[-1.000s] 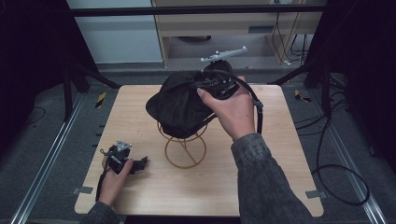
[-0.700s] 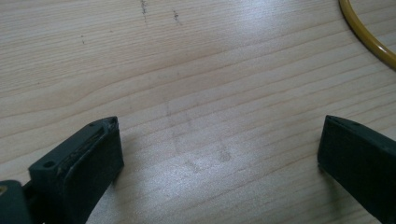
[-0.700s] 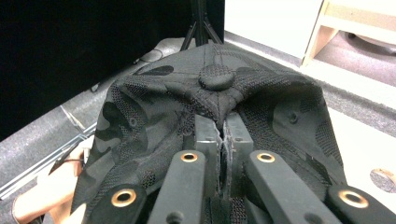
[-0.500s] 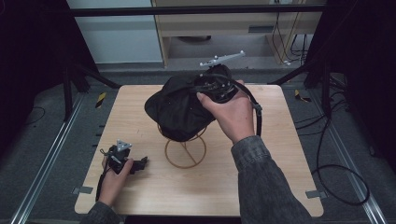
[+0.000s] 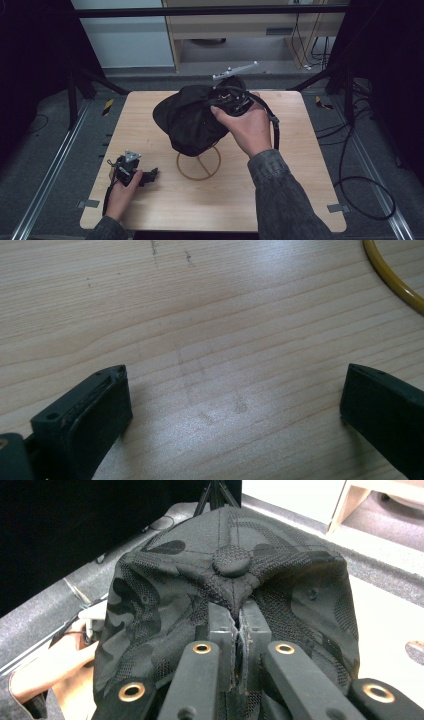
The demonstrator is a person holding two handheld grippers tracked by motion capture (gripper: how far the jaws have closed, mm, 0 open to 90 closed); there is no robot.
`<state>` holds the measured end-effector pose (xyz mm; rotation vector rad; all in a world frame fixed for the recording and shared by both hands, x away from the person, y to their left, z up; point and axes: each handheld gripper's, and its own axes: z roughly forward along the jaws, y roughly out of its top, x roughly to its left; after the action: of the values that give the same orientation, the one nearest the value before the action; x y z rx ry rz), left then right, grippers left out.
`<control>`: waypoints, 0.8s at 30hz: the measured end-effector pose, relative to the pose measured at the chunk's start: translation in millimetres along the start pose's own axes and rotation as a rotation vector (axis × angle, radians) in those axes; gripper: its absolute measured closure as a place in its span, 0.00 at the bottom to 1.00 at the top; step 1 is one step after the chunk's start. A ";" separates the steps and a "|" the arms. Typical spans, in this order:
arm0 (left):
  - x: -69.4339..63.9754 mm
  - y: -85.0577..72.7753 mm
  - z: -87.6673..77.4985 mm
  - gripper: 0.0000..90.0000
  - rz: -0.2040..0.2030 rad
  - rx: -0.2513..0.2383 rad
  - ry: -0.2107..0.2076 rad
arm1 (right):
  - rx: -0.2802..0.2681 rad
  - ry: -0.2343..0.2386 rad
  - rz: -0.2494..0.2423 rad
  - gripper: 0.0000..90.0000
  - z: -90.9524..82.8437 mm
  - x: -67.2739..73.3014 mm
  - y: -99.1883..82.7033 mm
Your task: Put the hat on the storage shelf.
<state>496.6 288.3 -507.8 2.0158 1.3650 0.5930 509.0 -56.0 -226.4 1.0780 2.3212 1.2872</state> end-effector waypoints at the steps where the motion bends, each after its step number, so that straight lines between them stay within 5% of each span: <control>1: 0.0 -0.1 0.1 0.00 0.000 -0.002 -0.001 | 0.003 0.000 -0.001 0.97 0.3 -0.1 -0.7; 24: 0.0 0.0 0.1 0.00 0.000 -0.001 -0.001 | 0.059 0.000 -0.004 0.97 9.1 0.0 -13.2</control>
<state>496.7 288.3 -507.9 2.0144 1.3642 0.5931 507.7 -54.8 -242.4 1.0915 2.3737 1.2242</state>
